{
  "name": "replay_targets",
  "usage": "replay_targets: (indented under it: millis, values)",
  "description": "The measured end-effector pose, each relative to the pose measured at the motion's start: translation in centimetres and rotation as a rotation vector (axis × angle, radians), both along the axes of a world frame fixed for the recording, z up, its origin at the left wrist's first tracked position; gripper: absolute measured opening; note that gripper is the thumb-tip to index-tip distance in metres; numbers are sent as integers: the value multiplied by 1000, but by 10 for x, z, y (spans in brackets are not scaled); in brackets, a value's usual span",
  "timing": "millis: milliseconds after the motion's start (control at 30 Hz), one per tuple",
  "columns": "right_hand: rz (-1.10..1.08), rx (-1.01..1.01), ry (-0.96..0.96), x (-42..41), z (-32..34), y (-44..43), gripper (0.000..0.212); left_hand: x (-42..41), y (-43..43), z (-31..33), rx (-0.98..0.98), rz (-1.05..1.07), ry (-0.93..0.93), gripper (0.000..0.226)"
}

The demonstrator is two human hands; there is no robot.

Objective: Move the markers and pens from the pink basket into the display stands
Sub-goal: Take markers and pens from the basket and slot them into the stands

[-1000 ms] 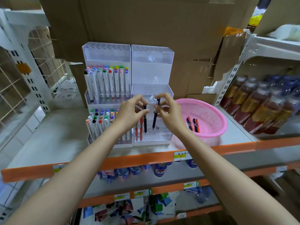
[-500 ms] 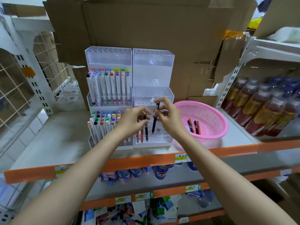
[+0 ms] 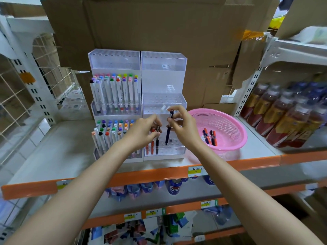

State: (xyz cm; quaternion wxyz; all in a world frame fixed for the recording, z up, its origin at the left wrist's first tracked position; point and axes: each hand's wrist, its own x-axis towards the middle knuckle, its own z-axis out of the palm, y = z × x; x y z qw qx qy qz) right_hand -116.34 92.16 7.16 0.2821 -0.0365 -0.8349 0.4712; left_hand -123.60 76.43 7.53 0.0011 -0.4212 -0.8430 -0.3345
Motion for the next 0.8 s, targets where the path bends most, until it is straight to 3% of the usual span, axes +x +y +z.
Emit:
replay_targets:
  millis: [333,500,667,800]
  values:
    - [0,5,3,-1,2,4,24,-3,2,0,-38,-5,-29,27]
    - [-5,23,4,0,1,4,23,-5,-2,3,58,-38,-81,39]
    - [-2,1,0,-2,-1,5,23,-5,-5,5,66,-54,-65,23]
    - [4,5,5,-3,0,4,23,-5,-4,4,87,-15,-125,27]
